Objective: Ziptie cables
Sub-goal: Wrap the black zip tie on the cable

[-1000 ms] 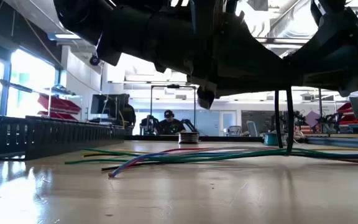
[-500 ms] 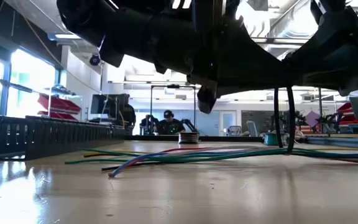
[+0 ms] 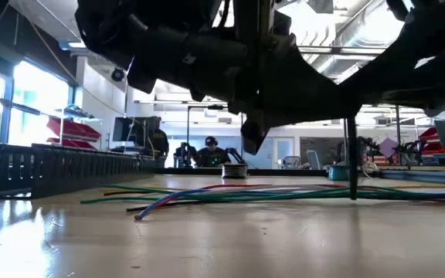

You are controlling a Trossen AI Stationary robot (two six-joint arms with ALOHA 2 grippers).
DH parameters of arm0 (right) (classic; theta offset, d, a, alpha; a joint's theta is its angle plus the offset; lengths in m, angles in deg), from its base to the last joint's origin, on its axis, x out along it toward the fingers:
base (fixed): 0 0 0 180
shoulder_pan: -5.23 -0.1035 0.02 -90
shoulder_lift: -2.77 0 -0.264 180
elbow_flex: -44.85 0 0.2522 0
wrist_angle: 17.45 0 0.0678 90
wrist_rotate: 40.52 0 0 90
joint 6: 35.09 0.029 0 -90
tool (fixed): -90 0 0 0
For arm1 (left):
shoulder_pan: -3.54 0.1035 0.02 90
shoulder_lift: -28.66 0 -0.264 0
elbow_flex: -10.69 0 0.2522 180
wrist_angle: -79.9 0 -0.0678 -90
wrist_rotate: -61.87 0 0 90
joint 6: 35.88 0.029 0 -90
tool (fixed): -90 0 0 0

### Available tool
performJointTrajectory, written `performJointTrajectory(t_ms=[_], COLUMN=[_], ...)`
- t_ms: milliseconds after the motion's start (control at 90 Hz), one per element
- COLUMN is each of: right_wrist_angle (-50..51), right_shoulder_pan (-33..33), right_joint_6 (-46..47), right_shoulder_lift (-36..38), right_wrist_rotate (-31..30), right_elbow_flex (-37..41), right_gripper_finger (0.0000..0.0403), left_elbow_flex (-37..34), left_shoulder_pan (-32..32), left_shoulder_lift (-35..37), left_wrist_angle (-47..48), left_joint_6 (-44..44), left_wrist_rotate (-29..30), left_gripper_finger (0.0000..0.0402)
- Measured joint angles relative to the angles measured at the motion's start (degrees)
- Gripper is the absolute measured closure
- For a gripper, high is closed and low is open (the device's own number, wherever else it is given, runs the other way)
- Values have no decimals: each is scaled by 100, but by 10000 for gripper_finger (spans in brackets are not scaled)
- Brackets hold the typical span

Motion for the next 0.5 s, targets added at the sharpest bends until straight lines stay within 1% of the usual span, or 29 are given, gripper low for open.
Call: performJointTrajectory(t_ms=[144,222,500], right_wrist_angle=[-2,-2,-2], right_shoulder_pan=[5,10,110], right_joint_6=[373,476,735], right_shoulder_lift=[0,0,0], right_wrist_rotate=[5,0,-77], right_elbow_flex=[0,-2,-2], right_gripper_finger=[401,391,302], left_elbow_flex=[0,0,-4], left_shoulder_pan=[-39,-39,-42], left_shoulder_lift=[0,0,0], left_wrist_angle=[-5,-3,34], left_joint_6=[36,38,43], left_wrist_rotate=[37,22,-2], left_gripper_finger=[401,401,401])
